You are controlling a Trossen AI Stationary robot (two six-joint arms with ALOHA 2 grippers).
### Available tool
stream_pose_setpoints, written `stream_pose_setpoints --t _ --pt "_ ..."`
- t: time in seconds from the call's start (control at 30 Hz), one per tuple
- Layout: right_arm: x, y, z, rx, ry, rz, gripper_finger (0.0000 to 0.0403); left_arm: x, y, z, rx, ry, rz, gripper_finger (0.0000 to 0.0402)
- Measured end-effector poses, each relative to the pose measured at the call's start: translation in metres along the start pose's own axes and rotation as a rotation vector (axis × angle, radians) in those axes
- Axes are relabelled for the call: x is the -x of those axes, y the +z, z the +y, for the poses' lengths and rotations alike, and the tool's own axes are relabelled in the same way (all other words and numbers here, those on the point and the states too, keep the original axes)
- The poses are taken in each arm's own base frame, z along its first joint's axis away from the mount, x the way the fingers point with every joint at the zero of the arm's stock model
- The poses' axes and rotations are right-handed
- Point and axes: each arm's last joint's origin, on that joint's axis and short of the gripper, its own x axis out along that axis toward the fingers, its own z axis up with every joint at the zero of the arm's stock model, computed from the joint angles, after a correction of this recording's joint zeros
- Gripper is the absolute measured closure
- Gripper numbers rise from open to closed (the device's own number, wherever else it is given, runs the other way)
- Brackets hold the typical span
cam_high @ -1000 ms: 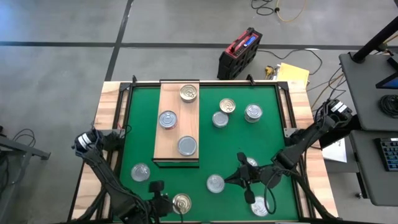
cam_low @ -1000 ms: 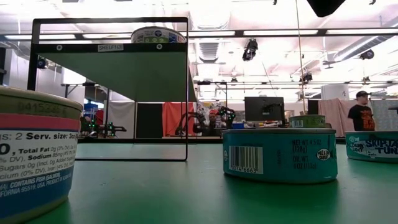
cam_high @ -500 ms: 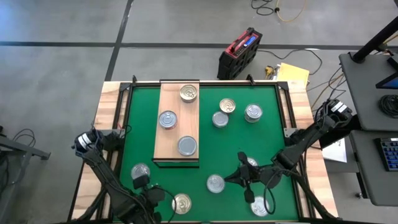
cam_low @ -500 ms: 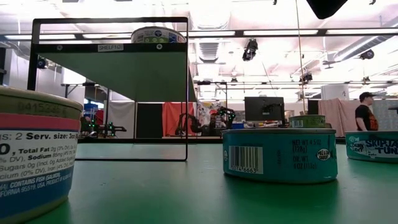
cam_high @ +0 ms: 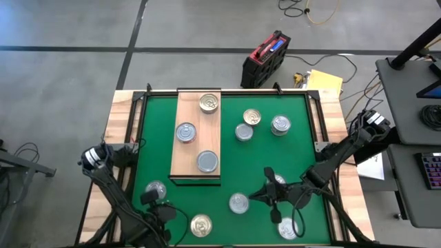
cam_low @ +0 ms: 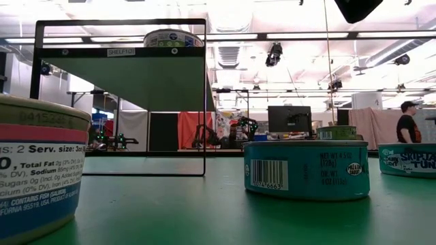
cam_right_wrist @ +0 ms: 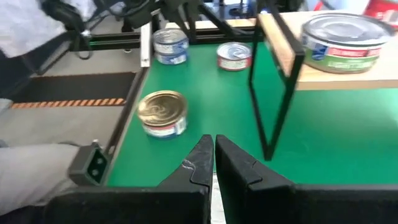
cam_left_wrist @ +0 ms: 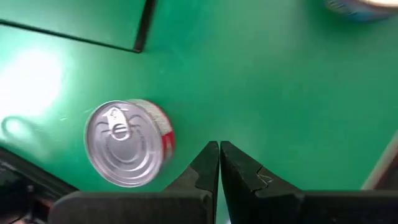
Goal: Stack canned seafood by type on shelf
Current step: Stack the red tuna can on top of the red tuna can on the shelf
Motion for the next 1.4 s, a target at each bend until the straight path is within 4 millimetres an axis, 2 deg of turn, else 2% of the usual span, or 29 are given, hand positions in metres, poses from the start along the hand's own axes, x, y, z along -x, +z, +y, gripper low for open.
stream_pose_setpoints --t 0.23,0.43,0.6,0.83,1.07,1.23,1.4 --pt "0.0 -0.007 -0.005 0.007 -0.089 -0.022 0.0394 -0.025 -0.008 0.007 -0.015 0.084 0.015 0.0402" --pt "-0.002 -0.007 -0.01 -0.008 -0.139 -0.066 0.0394 -0.035 -0.01 0.011 -0.027 0.131 -0.026 0.0402" --pt "-0.011 -0.011 -0.013 -0.012 -0.165 -0.065 0.0394 -0.041 -0.012 0.014 -0.036 0.154 -0.02 0.0402" --pt "-0.02 -0.02 -0.012 0.002 -0.177 -0.033 0.0394 -0.042 -0.012 0.013 -0.032 0.138 -0.012 0.0402" --pt "-0.019 -0.016 -0.011 0.005 -0.168 -0.058 0.0394 -0.044 -0.014 0.015 -0.008 0.141 0.016 0.0402" --pt "-0.018 -0.016 -0.011 0.015 -0.168 -0.057 0.0394 -0.042 -0.016 0.02 -0.006 0.139 0.039 0.0402" --pt "-0.018 -0.016 -0.011 0.049 -0.17 -0.053 0.0394 -0.035 -0.021 0.035 -0.041 0.122 0.027 0.0402"
